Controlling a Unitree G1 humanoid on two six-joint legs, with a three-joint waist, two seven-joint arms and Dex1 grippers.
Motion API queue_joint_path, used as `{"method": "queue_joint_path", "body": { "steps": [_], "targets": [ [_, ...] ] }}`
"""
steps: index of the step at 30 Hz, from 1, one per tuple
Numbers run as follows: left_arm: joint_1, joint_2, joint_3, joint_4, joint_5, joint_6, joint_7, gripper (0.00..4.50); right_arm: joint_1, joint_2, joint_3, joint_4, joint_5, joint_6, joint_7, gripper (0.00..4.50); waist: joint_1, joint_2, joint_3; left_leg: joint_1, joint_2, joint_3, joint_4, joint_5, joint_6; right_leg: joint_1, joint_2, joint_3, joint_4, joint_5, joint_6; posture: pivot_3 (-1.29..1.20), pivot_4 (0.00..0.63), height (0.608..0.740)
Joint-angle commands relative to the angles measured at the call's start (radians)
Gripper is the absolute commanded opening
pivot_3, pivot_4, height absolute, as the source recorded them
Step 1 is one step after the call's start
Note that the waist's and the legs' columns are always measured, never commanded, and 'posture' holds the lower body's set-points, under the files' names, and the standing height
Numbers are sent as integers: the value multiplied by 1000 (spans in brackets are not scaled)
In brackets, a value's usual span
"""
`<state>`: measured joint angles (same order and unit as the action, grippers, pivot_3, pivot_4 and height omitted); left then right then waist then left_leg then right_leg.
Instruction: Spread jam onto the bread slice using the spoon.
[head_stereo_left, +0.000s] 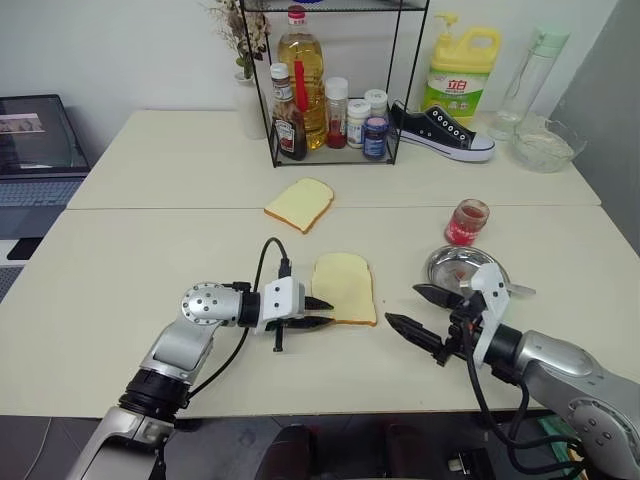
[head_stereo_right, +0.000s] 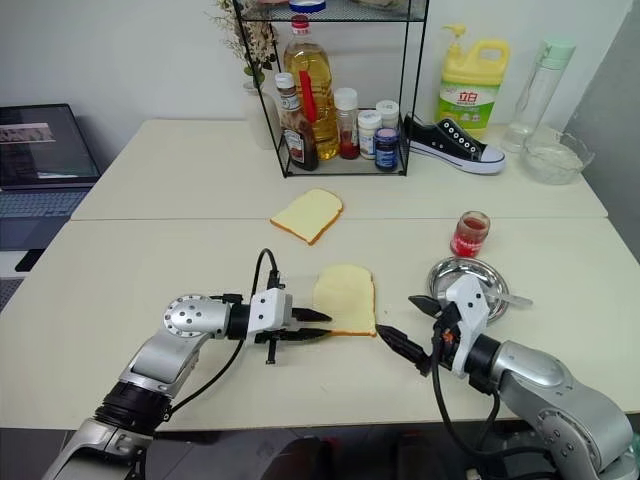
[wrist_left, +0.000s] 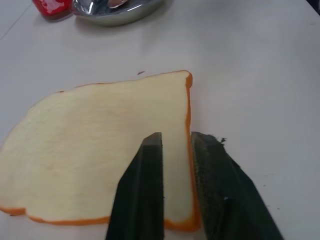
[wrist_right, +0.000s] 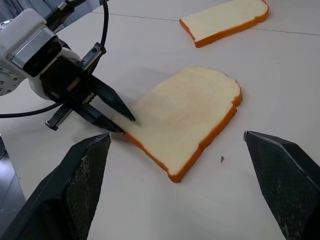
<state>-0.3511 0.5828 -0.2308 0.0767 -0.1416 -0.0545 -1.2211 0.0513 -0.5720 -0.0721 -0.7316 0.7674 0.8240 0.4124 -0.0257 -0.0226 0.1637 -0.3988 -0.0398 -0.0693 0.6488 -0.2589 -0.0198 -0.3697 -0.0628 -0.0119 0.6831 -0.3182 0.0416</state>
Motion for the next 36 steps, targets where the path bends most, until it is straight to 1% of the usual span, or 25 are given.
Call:
{"method": "queue_joint_path", "body": {
  "steps": [1,3,4,6,7,8,10,11,12,14,16,19,22,25,27,31,36],
  "targets": [
    [0,85,15,-91,-77,182,-76,2194,42,-5,-48,-44,0,-34,0,4500,-1,0,0,0,0,0,0,0,0,0,0,0,0,0,0,0,150,740],
    [-9,140,26,-118,-119,278,-125,2807,77,-7,-74,-56,4,-39,-4,4500,-2,0,0,0,0,0,0,0,0,0,1,0,0,0,0,0,150,740],
    [-40,182,55,-141,-192,403,-155,3098,128,-1,-128,-72,21,-40,-17,4500,-2,0,0,0,1,0,0,0,0,0,1,0,0,0,0,0,150,740],
    [-122,236,116,-173,-322,605,-180,3098,259,24,-271,-96,59,-49,-39,4500,13,0,0,-1,1,-1,0,0,0,0,1,-1,0,0,0,0,150,740],
    [-144,249,130,-185,-357,661,-181,3098,296,29,-310,-103,71,-53,-43,4500,16,0,0,-2,1,-2,0,0,0,0,1,-3,0,0,0,0,150,740],
    [-172,229,143,-187,-378,687,-151,3098,333,41,-348,-102,80,-60,-49,4500,18,0,0,-1,1,-2,1,0,0,0,1,-3,-1,0,0,0,150,740],
    [-258,112,153,-159,-377,685,-28,3098,398,85,-409,-85,35,-89,-105,4500,25,2,-2,0,0,-1,2,0,0,2,1,-1,-1,0,0,0,150,740],
    [-291,64,147,-149,-356,662,14,3098,414,108,-432,-70,9,-99,-143,4500,30,3,-2,1,0,-1,2,0,0,4,1,-1,-1,0,1,0,150,740],
    [-308,36,140,-146,-338,648,38,3098,420,122,-444,-60,-8,-104,-166,4500,31,3,-2,2,0,-2,4,0,1,8,0,-2,-1,0,1,0,150,740],
    [-329,-23,108,-152,-295,603,78,3098,388,169,-452,-42,-3,-107,-228,4500,20,3,-3,3,0,-2,6,-1,1,9,1,-1,-1,1,1,0,150,740],
    [-340,-72,92,-156,-292,592,104,3098,332,216,-455,-11,7,-107,-294,4500,9,3,-3,5,1,-1,5,-1,1,9,2,1,-1,1,1,0,150,740],
    [-331,-113,63,-162,-279,576,122,3098,223,294,-466,66,35,-104,-403,4500,-4,4,-3,5,2,-2,3,-1,1,8,4,1,-1,1,1,0,150,740],
    [-319,-129,40,-165,-258,551,130,3098,145,342,-491,127,57,-106,-459,4500,-3,7,-5,6,2,-1,1,-1,1,7,4,2,-1,1,1,0,150,740],
    [-310,-151,28,-167,-251,538,149,3098,30,413,-545,247,153,-134,-542,4500,-3,7,-5,4,2,-1,0,0,1,5,4,2,-1,0,1,0,150,740],
    [-301,-160,30,-176,-248,537,161,3098,-25,444,-570,311,180,-157,-576,4500,-2,9,-5,4,1,0,1,0,0,5,2,3,-1,1,1,0,150,740],
    [-286,-155,43,-190,-256,543,176,3098,-75,472,-588,373,224,-190,-605,4500,-2,9,-5,4,1,1,0,0,1,4,2,3,-1,1,1,0,150,740],
    [-278,-148,43,-202,-261,545,185,3098,-106,489,-582,428,262,-223,-606,4500,-3,9,-5,3,1,2,0,0,1,2,2,4,0,1,1,0,150,740]
  ]
}}
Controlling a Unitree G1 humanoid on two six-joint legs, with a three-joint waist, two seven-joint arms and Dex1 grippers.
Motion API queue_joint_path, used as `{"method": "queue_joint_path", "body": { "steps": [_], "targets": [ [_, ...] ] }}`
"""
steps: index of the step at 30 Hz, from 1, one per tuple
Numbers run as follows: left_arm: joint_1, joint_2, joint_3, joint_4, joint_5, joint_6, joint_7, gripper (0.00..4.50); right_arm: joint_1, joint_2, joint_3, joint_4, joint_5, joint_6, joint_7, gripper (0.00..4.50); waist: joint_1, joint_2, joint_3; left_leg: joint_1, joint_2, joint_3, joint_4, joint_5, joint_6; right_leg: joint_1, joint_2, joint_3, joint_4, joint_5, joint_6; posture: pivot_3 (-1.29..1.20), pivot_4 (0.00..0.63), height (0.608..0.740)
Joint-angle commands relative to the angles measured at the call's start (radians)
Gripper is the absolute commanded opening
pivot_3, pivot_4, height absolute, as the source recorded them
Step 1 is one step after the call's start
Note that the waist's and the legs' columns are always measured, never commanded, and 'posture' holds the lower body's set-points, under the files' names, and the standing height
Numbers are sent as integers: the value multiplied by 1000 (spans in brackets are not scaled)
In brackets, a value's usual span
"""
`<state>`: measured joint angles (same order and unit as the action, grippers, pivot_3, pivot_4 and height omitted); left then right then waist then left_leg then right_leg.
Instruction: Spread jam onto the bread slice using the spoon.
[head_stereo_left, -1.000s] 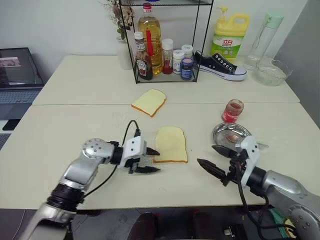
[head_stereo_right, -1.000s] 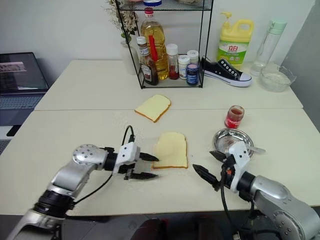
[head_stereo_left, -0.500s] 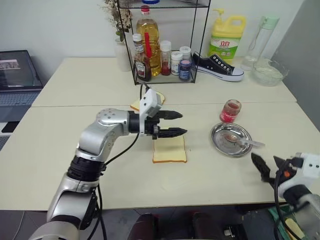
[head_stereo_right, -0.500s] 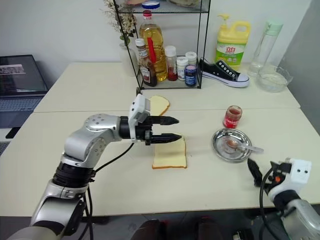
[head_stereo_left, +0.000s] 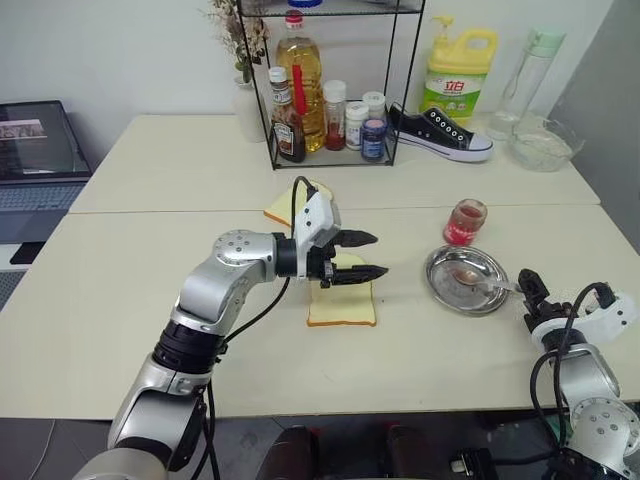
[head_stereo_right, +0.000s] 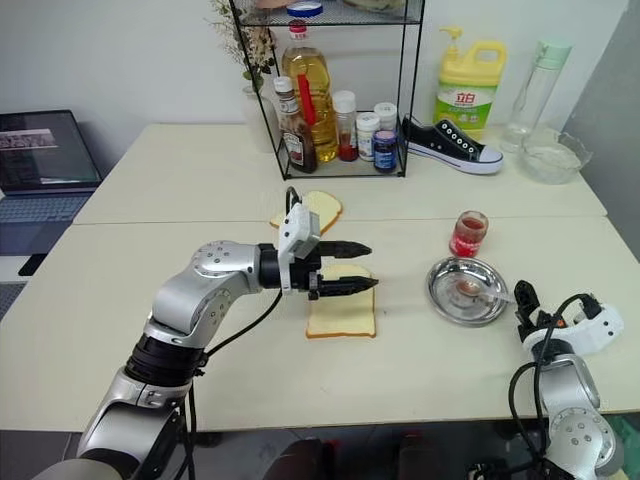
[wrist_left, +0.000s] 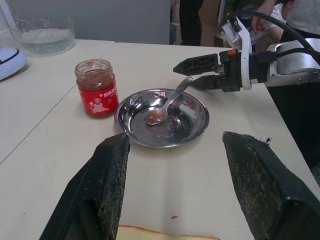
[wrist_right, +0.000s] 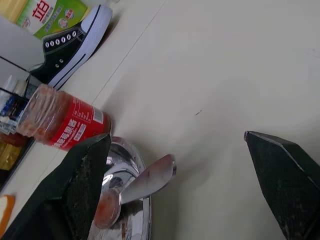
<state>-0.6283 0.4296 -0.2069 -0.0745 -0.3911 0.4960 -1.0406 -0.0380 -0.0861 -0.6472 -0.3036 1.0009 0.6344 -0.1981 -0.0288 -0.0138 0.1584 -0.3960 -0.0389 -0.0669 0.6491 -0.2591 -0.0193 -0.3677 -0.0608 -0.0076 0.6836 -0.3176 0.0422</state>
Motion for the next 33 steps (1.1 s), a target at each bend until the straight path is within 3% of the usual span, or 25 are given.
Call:
{"method": "queue_joint_path", "body": {
  "steps": [1,17,21,31,33],
  "targets": [
    [-2,7,19,-52,-13,-4,5,3098,-20,7,-2,4,35,-40,4,4500,0,0,0,0,0,0,0,0,0,0,0,0,0,0,0,0,150,740],
    [-3,6,12,-52,-10,-7,10,3098,-16,4,56,6,91,-67,14,4500,0,0,0,0,0,1,0,0,0,-1,0,1,1,0,0,0,150,740],
    [-4,8,13,-47,-7,-9,12,3139,-10,4,61,1,100,-76,11,3602,-1,0,0,0,0,1,0,0,0,-1,0,1,1,0,0,0,150,740],
    [-14,9,28,-46,-26,20,16,3139,-7,-3,60,14,109,-89,10,118,0,0,0,0,0,1,0,0,0,-1,0,1,1,0,0,0,150,740],
    [-21,8,35,-39,-27,24,17,3139,-4,-5,64,14,118,-94,13,51,0,0,0,0,0,1,0,0,0,0,0,1,1,0,0,0,150,740]
  ]
}}
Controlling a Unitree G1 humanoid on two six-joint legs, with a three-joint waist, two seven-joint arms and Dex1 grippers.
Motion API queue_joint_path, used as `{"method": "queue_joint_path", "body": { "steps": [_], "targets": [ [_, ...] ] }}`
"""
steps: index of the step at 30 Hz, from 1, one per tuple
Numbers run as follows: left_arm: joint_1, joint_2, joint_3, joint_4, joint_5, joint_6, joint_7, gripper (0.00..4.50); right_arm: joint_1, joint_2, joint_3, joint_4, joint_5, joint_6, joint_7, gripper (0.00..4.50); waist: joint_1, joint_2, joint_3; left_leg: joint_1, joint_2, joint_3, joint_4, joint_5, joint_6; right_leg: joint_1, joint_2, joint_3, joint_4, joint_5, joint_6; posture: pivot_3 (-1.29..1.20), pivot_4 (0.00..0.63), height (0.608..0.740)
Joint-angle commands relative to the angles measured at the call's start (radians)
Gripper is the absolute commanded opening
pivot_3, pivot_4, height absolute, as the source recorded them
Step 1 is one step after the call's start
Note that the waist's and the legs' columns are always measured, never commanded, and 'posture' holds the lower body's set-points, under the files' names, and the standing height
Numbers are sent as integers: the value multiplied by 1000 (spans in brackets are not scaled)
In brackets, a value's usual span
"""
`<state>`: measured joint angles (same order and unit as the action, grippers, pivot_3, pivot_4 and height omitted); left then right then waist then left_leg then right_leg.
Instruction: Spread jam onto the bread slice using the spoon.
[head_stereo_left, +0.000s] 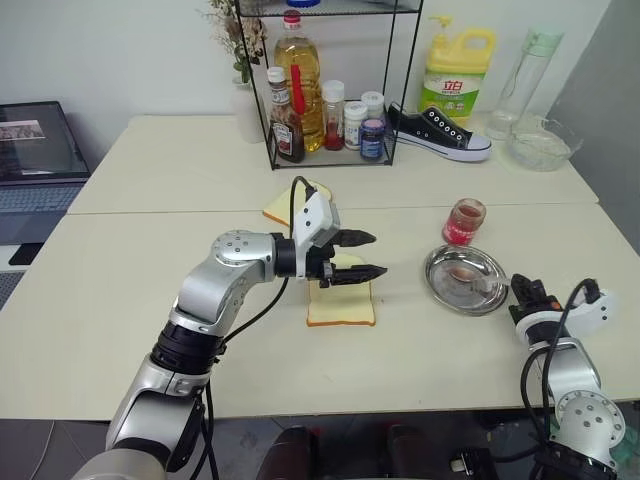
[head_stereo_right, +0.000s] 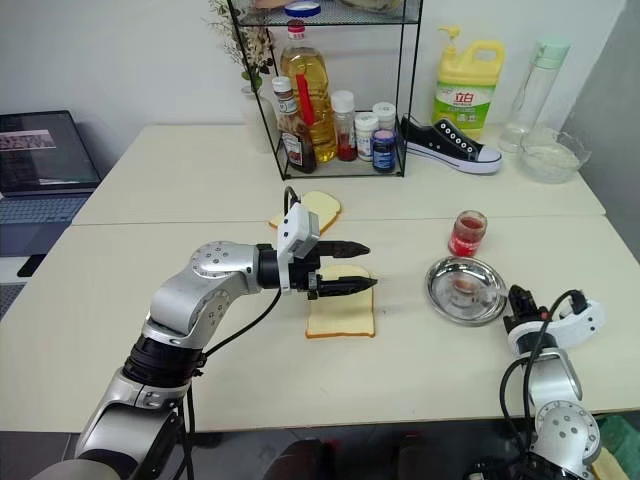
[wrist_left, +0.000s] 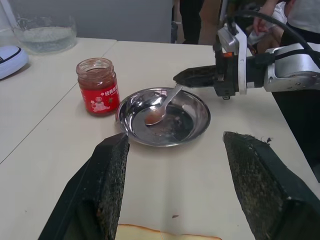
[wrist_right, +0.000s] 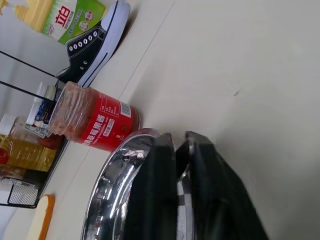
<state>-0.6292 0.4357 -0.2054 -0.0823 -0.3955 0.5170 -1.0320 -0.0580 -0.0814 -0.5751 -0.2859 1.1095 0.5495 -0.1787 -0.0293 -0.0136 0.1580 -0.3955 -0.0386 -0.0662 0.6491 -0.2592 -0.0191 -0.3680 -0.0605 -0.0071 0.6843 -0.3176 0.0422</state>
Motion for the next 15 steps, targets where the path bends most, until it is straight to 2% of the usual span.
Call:
{"method": "queue_joint_path", "body": {
  "steps": [1,6,10,15],
  "targets": [
    [-22,3,35,-30,-22,2,9,3139,18,-12,-6,-4,11,-12,-7,51,1,0,0,0,0,-1,0,0,0,0,0,-1,0,0,0,0,150,740],
    [-31,2,45,-11,-13,-9,12,3139,9,-52,14,-26,16,-9,20,51,0,0,0,0,0,0,0,0,0,0,0,0,0,0,0,0,150,740],
    [-45,3,49,-1,-20,-7,7,3139,-12,-162,55,-66,-17,27,61,51,0,0,0,-1,0,1,0,0,0,-1,0,0,0,0,0,0,150,740],
    [-124,10,23,81,9,-64,-67,3139,-133,-393,19,-53,106,141,139,51,1,2,1,-2,0,1,1,0,0,-1,0,-1,0,0,0,0,150,740]
  ]
}}
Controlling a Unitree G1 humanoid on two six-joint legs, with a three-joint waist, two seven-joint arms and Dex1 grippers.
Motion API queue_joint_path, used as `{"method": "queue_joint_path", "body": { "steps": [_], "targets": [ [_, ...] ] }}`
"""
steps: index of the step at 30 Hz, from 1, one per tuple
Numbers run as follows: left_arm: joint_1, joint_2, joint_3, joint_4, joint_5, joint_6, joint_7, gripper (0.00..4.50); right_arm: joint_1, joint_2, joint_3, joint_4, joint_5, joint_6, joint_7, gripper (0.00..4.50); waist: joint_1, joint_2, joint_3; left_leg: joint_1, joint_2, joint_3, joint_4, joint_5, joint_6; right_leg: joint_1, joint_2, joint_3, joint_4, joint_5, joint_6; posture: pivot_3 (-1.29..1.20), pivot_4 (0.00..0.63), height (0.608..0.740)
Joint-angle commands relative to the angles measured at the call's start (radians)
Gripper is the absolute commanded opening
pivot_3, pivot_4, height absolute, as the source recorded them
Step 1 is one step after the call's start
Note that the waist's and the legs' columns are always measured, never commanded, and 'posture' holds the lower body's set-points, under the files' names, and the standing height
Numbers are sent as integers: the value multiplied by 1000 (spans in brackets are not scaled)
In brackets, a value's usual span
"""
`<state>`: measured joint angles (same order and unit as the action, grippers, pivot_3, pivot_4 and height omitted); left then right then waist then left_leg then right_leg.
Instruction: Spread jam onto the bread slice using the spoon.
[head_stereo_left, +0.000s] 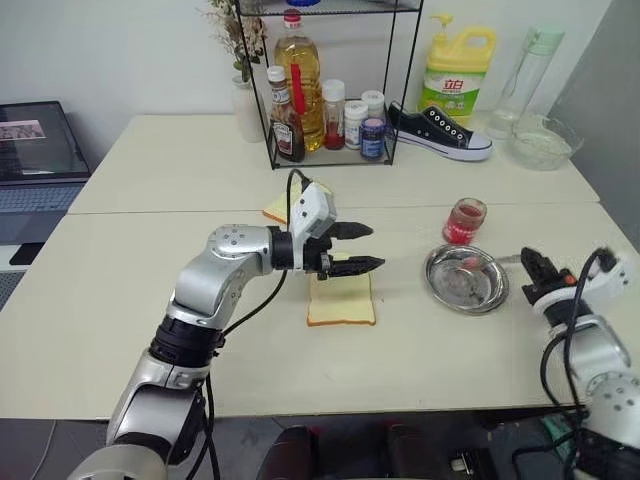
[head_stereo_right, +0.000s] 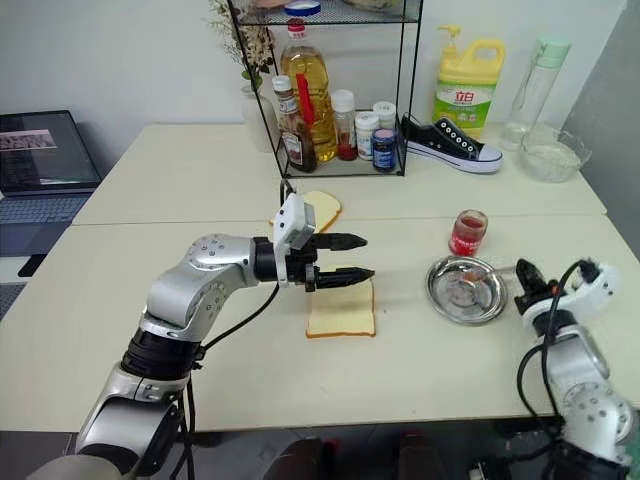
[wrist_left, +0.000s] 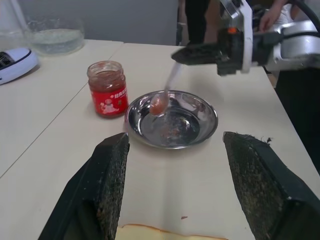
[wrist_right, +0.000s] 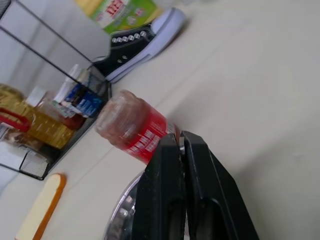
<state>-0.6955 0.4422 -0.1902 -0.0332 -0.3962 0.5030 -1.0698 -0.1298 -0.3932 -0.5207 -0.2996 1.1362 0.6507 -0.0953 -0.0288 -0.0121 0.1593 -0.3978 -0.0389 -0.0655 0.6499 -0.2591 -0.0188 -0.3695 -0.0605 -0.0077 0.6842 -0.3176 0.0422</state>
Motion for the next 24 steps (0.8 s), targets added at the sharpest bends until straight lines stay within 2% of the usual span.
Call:
{"method": "queue_joint_path", "body": {
  "steps": [1,4,9,24],
  "targets": [
    [-74,-3,9,54,16,-62,-31,3139,-80,-109,-41,-25,95,52,64,51,0,0,0,0,0,0,0,0,0,0,0,0,0,0,0,0,150,740],
    [-114,-30,12,105,26,-91,-19,3139,-154,-168,-56,41,122,70,79,51,0,-1,0,0,1,-1,-1,0,0,1,0,-2,-2,0,0,0,150,740],
    [-145,-81,-9,156,66,-151,-3,3139,-294,-225,-16,201,20,49,117,51,0,-1,0,-2,0,0,0,0,0,1,-1,-1,-3,0,0,0,150,740],
    [-158,-116,-13,193,124,-199,-2,3139,-469,-257,136,422,-295,26,319,51,0,-1,0,-2,0,0,0,0,0,0,-1,-1,-2,0,0,0,150,740]
  ]
}}
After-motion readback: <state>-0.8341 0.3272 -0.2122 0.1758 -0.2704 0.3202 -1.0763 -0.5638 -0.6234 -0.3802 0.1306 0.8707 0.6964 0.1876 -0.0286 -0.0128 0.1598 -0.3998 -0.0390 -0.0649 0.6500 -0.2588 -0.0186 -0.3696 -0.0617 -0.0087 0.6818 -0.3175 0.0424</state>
